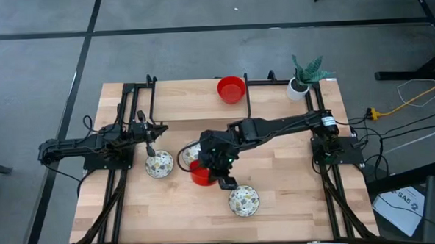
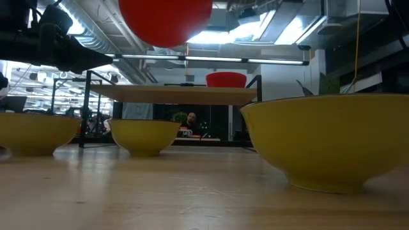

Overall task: Pick & Place Mini bowls
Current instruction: Stack the red bowl on the red bowl on the shelf

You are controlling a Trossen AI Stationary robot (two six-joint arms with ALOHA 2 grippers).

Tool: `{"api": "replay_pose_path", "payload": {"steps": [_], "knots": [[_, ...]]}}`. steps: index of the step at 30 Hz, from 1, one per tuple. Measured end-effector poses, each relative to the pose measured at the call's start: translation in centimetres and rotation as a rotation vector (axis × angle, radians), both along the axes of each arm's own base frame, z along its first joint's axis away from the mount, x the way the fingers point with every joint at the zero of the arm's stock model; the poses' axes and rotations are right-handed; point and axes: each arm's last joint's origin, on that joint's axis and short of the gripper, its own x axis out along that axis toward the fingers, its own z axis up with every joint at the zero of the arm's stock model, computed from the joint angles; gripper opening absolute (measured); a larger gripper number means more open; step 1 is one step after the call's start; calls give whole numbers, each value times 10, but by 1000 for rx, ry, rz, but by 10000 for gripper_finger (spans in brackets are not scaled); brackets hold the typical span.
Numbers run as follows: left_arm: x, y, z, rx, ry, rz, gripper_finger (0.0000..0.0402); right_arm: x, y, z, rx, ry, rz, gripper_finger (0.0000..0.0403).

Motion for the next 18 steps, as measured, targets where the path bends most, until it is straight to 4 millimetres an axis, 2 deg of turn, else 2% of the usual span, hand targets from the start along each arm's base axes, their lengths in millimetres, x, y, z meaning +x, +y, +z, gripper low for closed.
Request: {"api": "replay_pose_path", "payload": {"steps": [12,18], "knots": [[0,0,0,0,-1,0,20,6,-13,4,-5,-69,-19,7],[0,0,0,0,0,0,20,7,-23,26,-18,-150,-51,7]]}}
